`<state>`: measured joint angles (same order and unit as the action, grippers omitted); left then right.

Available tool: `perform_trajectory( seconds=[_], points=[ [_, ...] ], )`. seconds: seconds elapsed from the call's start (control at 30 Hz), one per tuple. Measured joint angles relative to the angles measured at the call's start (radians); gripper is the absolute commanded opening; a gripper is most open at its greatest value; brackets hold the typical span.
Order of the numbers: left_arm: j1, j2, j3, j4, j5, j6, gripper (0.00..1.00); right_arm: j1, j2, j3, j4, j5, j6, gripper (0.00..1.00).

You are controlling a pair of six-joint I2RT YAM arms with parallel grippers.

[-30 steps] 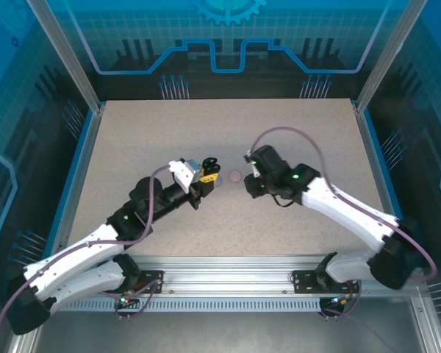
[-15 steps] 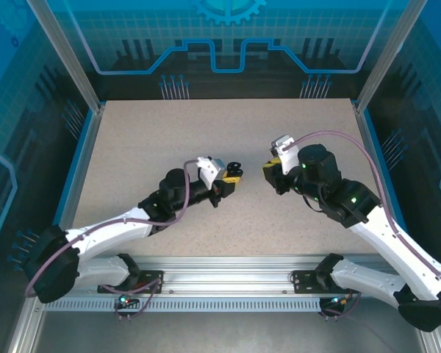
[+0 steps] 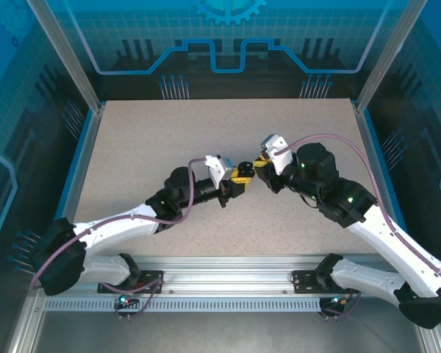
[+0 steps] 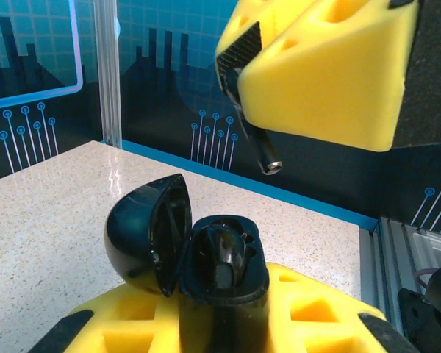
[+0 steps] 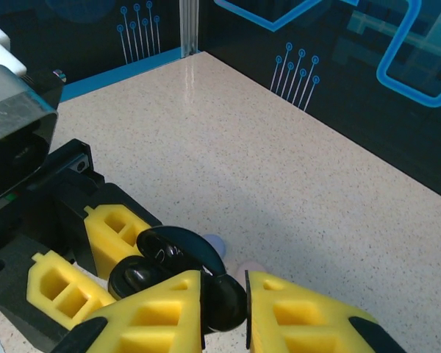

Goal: Insert the wireless bluetooth earbuds into the charging case

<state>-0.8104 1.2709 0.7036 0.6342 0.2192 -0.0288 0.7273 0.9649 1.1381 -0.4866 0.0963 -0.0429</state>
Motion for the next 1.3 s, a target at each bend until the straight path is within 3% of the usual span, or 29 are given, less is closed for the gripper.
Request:
perform_trajectory(
  seconds=[1.3],
  points=[
    [-0.007,0.001,0.009,-0.009,0.006,0.001,0.00,0.052,0.047,-0.011,0.006,0.041,-0.032,0.19]
  ],
)
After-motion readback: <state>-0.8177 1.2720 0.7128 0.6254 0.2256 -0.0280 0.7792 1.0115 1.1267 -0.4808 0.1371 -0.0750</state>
